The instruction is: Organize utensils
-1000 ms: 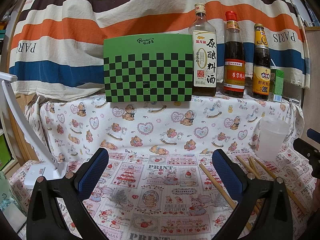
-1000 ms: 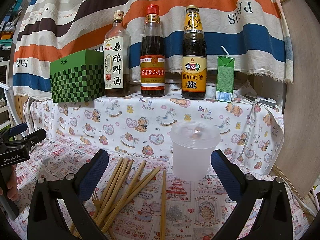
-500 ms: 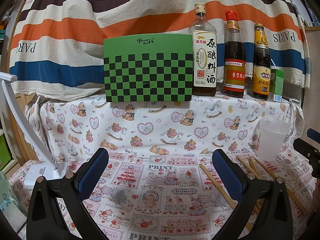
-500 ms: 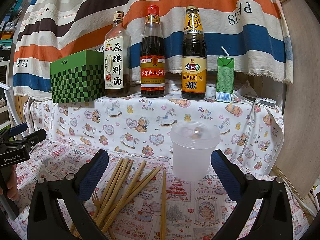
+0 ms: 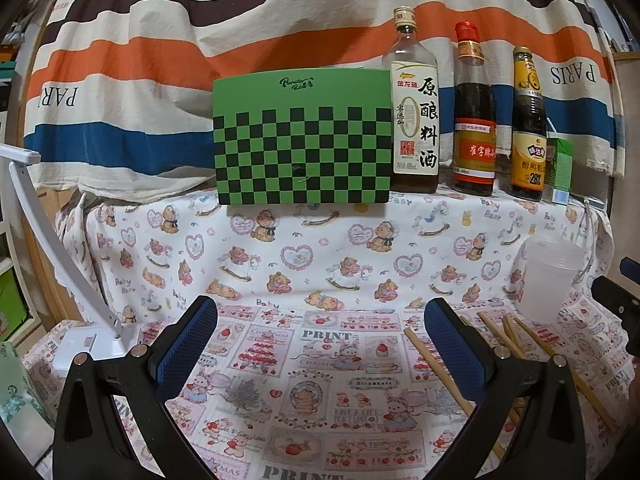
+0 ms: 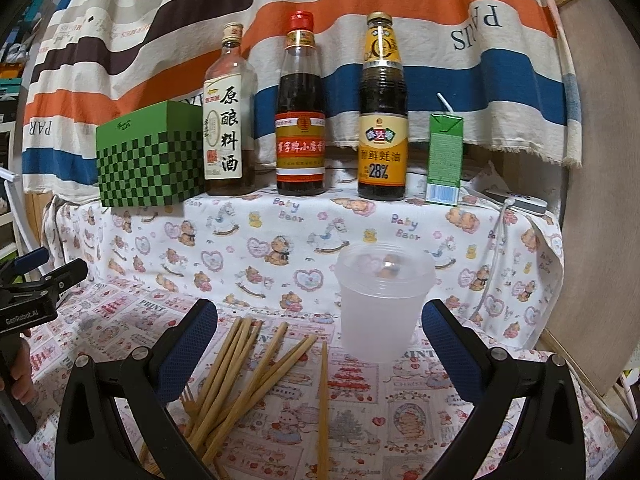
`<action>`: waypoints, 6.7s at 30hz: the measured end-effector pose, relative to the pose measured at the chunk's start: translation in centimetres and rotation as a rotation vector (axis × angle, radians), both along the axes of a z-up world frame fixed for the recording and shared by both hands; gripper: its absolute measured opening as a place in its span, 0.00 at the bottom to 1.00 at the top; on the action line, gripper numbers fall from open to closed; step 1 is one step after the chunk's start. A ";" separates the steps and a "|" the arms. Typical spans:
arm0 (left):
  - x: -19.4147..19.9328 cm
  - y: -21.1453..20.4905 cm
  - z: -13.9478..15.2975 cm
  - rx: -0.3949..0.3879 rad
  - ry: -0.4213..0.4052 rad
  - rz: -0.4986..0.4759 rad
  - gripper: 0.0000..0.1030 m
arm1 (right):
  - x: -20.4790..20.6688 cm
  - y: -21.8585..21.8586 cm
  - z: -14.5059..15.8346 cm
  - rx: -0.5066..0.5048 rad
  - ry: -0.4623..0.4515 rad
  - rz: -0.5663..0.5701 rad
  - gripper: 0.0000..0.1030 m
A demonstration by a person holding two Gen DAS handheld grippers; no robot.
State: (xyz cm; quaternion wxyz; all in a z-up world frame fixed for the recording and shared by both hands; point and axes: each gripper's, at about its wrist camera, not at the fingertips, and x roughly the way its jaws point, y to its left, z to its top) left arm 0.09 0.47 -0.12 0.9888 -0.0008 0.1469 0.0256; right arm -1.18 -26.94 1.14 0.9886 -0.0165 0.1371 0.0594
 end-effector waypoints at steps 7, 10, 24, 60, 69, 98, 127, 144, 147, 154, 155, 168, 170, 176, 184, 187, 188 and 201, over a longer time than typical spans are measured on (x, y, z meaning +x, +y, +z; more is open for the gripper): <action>0.0 -0.1 0.2 0.010 -0.007 0.134 1.00 | -0.3 -0.6 0.2 0.013 -0.029 -0.029 1.00; -0.5 -0.5 1.3 0.036 -0.043 0.132 1.00 | -0.6 -1.2 1.0 0.022 -0.068 -0.058 1.00; 5.6 -4.9 5.4 -0.054 0.334 -0.080 0.47 | 1.4 -7.4 2.3 0.191 0.057 -0.102 0.55; 18.9 -9.5 -5.2 -0.036 0.763 -0.034 0.25 | 4.8 -4.9 -2.2 0.176 0.398 -0.017 0.30; 15.5 -8.8 0.4 -0.081 0.594 -0.010 0.06 | 5.5 -4.1 -3.4 0.158 0.501 0.011 0.30; 1.2 -4.1 16.4 -0.128 -0.042 0.025 0.06 | -0.9 -0.8 -6.3 -0.049 0.583 -0.035 0.08; -3.1 -4.0 18.1 -0.228 -0.220 -0.255 0.06 | -1.3 -5.3 13.0 0.221 -0.012 -0.006 0.08; 2.8 -14.2 20.8 -0.299 -0.317 -0.313 0.06 | 3.3 -13.2 7.6 0.428 -0.013 -0.019 0.08; 4.5 -15.3 20.3 -0.337 -0.314 -0.282 0.06 | 4.1 -13.5 6.6 0.416 0.016 -0.020 0.08; 7.6 -18.0 18.0 -0.318 -0.272 -0.267 0.06 | 5.5 -13.7 4.8 0.436 0.081 0.010 0.08; 8.0 -18.2 17.4 -0.322 -0.254 -0.261 0.06 | 5.6 -13.6 4.7 0.432 0.088 0.013 0.08; 11.6 -21.0 12.9 -0.212 -0.042 -0.224 0.06 | 7.0 -13.1 3.1 0.433 0.168 -0.008 0.08; 12.0 -20.8 12.5 -0.219 -0.024 -0.229 0.06 | 7.2 -13.6 2.8 0.461 0.180 -0.020 0.08; 12.5 -19.6 12.3 -0.286 0.006 -0.190 0.30 | 7.7 -14.2 2.5 0.497 0.228 -0.008 0.39; 9.4 -18.0 15.5 -0.159 -0.078 -0.226 0.81 | 7.0 -12.6 3.3 0.423 0.214 0.003 0.64; 7.4 -16.8 15.9 -0.113 -0.097 -0.231 0.92 | 7.1 -11.5 3.4 0.384 0.253 0.017 0.65; 6.8 -16.3 15.9 -0.104 -0.093 -0.233 0.94 | 7.0 -11.0 3.4 0.362 0.271 0.020 0.66; 0.0 -6.8 11.0 -0.056 -0.005 -0.147 0.99 | 3.8 -4.2 2.2 0.293 0.354 0.145 0.68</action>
